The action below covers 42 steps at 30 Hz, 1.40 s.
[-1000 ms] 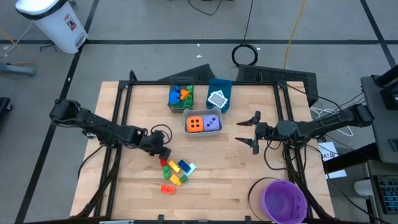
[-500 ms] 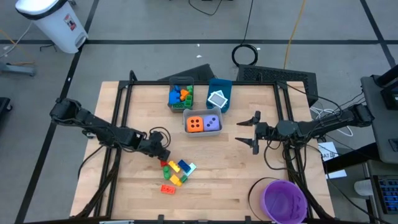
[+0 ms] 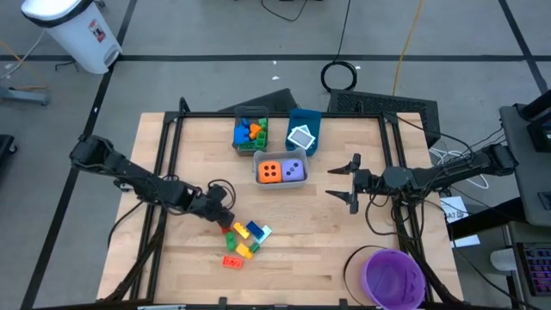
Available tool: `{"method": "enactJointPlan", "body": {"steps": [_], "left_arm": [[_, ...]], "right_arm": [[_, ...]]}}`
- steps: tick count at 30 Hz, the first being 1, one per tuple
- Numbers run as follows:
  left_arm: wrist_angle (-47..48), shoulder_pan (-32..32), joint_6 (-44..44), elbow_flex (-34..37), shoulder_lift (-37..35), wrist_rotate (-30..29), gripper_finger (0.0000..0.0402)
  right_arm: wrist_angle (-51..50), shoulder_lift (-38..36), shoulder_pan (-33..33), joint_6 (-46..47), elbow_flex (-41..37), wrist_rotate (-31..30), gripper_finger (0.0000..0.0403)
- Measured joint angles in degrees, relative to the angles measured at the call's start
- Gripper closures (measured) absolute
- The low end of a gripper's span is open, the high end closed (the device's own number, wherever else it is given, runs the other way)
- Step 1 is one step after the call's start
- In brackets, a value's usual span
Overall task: Pick & Place Toys
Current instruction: Put the red game piece into the black bin
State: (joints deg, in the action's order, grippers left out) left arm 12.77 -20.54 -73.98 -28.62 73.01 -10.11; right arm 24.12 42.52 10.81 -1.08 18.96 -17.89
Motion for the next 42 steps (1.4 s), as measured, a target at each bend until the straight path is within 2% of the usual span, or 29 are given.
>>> {"method": "enactJointPlan", "body": {"steps": [6,13,22,28,32,35,39,42], "left_arm": [[-0.89,-1.45,-2.66,0.00,0.00,1.05,0.0270],[1.76,-0.46,-0.47,0.00,0.00,0.35,0.0270],[0.44,1.11,12.21,0.00,0.00,-7.11,0.0270],[-0.93,1.96,16.28,0.00,0.00,-11.54,0.0270],[-4.68,3.14,23.99,0.00,0.00,-12.39,0.0271],[-9.25,2.99,31.15,-0.02,0.00,-10.23,0.0292],[-14.23,1.83,37.77,-0.02,0.00,-5.52,0.0379],[-20.96,-0.48,42.23,-0.02,0.00,-3.48,0.0388]], "right_arm": [[0.01,0.00,0.00,-0.02,0.00,0.00,0.0124],[-0.06,0.00,0.00,-0.02,0.00,0.00,0.0124],[-0.07,0.04,0.00,-0.60,0.00,0.00,0.0124],[-0.01,0.33,0.00,-0.68,0.00,-0.02,0.0124],[0.02,0.33,0.00,-0.68,0.00,-0.02,0.0124],[0.02,0.33,0.00,-0.68,0.00,-0.02,0.0124],[0.12,0.33,-0.01,-0.68,0.00,-0.02,0.0124],[0.50,0.33,0.00,-0.67,0.00,-0.02,0.0124]]}}
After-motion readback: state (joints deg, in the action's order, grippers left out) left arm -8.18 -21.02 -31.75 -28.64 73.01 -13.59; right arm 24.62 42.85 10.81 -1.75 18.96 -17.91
